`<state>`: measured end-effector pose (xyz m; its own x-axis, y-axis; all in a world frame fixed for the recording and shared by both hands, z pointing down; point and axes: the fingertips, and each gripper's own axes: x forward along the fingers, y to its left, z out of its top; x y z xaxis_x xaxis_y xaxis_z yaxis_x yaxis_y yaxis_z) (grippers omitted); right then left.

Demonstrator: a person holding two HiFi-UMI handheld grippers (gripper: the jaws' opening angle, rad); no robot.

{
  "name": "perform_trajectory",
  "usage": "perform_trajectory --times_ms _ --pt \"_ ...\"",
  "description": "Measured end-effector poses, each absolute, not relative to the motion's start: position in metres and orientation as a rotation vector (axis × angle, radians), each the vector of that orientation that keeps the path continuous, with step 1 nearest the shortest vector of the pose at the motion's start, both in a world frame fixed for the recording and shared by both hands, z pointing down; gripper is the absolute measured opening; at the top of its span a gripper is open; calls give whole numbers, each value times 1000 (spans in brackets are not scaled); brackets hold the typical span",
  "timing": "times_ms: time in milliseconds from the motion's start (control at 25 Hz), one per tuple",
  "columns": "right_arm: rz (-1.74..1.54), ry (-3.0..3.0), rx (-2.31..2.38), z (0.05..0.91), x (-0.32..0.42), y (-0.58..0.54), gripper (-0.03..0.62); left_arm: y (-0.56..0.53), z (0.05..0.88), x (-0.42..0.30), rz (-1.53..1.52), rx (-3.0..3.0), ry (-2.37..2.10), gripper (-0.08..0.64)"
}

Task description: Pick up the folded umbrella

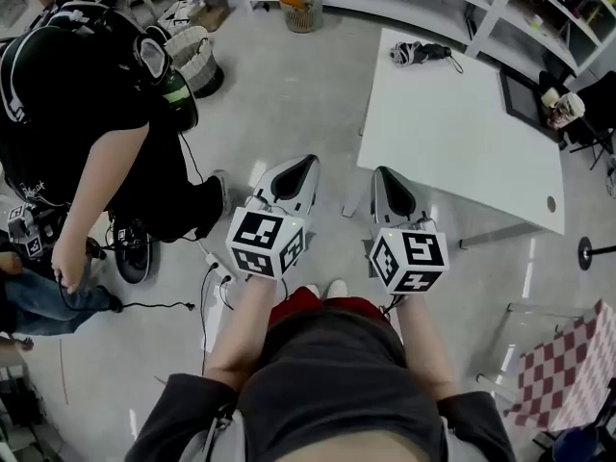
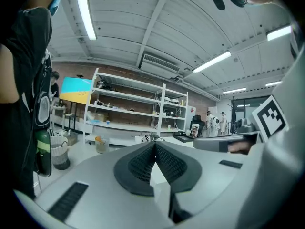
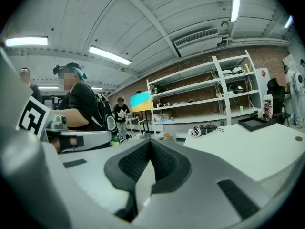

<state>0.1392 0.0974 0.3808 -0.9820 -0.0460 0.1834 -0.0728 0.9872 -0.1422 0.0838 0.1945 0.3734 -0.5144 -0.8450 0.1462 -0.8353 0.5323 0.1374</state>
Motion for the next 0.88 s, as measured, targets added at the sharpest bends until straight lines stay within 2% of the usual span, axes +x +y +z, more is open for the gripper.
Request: perform_trajectory --times_ms 880 --pt "246 -2935 89 383 147 44 18 174 368 76 -81 1302 -2657 14"
